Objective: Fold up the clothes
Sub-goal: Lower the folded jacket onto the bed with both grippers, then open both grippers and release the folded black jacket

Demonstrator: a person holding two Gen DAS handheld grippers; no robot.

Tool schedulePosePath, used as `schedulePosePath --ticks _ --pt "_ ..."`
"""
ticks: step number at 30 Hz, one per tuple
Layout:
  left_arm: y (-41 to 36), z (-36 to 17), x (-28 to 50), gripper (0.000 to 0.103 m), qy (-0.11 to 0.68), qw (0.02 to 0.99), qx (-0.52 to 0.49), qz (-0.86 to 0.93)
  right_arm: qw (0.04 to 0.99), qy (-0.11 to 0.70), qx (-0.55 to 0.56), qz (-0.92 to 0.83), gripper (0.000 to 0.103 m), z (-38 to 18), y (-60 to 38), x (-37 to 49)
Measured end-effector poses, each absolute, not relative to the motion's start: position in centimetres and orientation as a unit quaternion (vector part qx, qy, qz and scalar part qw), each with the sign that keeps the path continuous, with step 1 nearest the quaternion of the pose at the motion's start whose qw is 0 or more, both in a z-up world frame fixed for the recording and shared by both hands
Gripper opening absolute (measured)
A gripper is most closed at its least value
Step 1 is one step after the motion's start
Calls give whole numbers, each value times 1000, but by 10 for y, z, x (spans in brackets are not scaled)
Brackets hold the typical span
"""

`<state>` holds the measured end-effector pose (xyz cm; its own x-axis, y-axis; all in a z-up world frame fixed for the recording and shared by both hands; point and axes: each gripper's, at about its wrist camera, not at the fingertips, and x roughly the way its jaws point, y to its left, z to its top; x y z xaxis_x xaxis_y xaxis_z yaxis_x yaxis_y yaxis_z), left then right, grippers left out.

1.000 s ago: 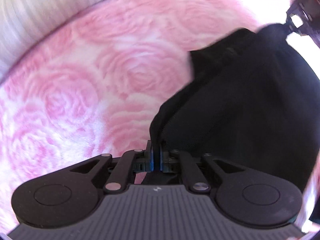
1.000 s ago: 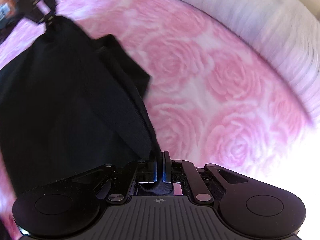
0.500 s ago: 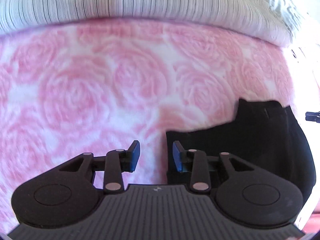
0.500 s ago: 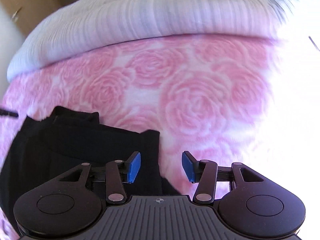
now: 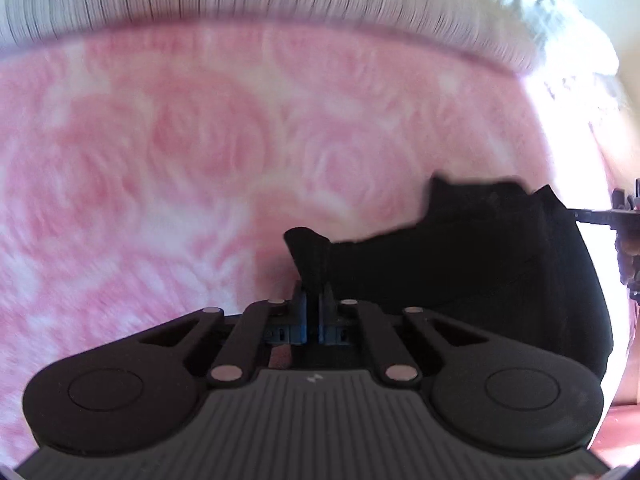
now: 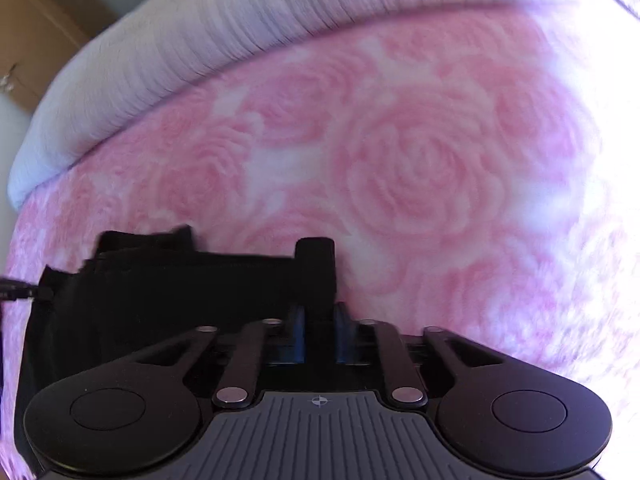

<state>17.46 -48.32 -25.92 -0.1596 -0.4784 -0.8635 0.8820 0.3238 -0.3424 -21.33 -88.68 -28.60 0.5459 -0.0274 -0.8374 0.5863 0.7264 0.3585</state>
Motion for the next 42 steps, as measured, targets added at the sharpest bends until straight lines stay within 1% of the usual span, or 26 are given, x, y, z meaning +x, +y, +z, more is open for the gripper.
schedulePosePath --ticks 2,4,7,9,11,12,13,14,15,16,17,20,23,27,30,33,34,36,37,38,40,42 --pt "-475 -238 181 3 511 632 166 -558 836 411 308 -192 9 -265 -889 -218" --pt "-474 -239 186 3 512 637 157 -555 849 382 305 -202 9 -245 -894 -225" --pt "-483 -265 186 3 524 636 173 -540 849 388 295 -206 9 -254 -896 -218" --pt "-489 -288 187 4 538 631 189 -526 844 410 278 -206 9 -272 -893 -206" --pt "-491 -299 186 7 545 634 192 -515 834 423 284 -210 10 -289 -893 -201" --pt "-491 -302 185 8 545 636 194 -511 833 423 284 -215 10 -288 -892 -203" --pt "-491 -304 184 10 545 639 195 -507 832 422 285 -220 13 -287 -890 -205" --pt "-489 -300 184 15 543 644 194 -503 831 421 286 -224 22 -286 -889 -206" --pt "-485 -296 184 17 539 650 196 -498 830 420 286 -229 27 -285 -887 -208" --pt "-480 -290 185 18 534 659 200 -490 828 423 277 -243 40 -279 -884 -212" --pt "-474 -284 184 18 530 666 203 -485 823 428 266 -262 43 -271 -879 -218" --pt "-446 -260 168 18 524 668 201 -488 821 427 265 -272 43 -249 -859 -239" --pt "-418 -236 151 18 519 669 199 -493 831 420 265 -250 43 -225 -815 -258" --pt "-372 -217 83 17 514 625 232 -540 839 425 274 -202 43 -209 -738 -276" --pt "-344 -225 32 17 518 582 278 -562 840 453 252 -163 43 -217 -685 -287" --pt "-325 -254 3 17 505 558 343 -562 828 490 230 -148 43 -241 -653 -301" --pt "-320 -262 2 16 503 555 349 -563 825 498 222 -151 43 -248 -650 -309" --pt "-314 -270 11 14 510 561 330 -563 824 502 217 -150 43 -256 -649 -323" --pt "-314 -270 17 10 519 565 318 -557 826 502 212 -146 43 -255 -651 -330" --pt "-313 -267 21 3 521 573 316 -548 826 509 197 -143 43 -253 -652 -335" --pt "-311 -259 23 2 507 587 331 -538 823 522 163 -154 43 -246 -652 -343" --pt "-304 -255 27 3 504 597 335 -526 813 530 160 -180 43 -243 -659 -357"
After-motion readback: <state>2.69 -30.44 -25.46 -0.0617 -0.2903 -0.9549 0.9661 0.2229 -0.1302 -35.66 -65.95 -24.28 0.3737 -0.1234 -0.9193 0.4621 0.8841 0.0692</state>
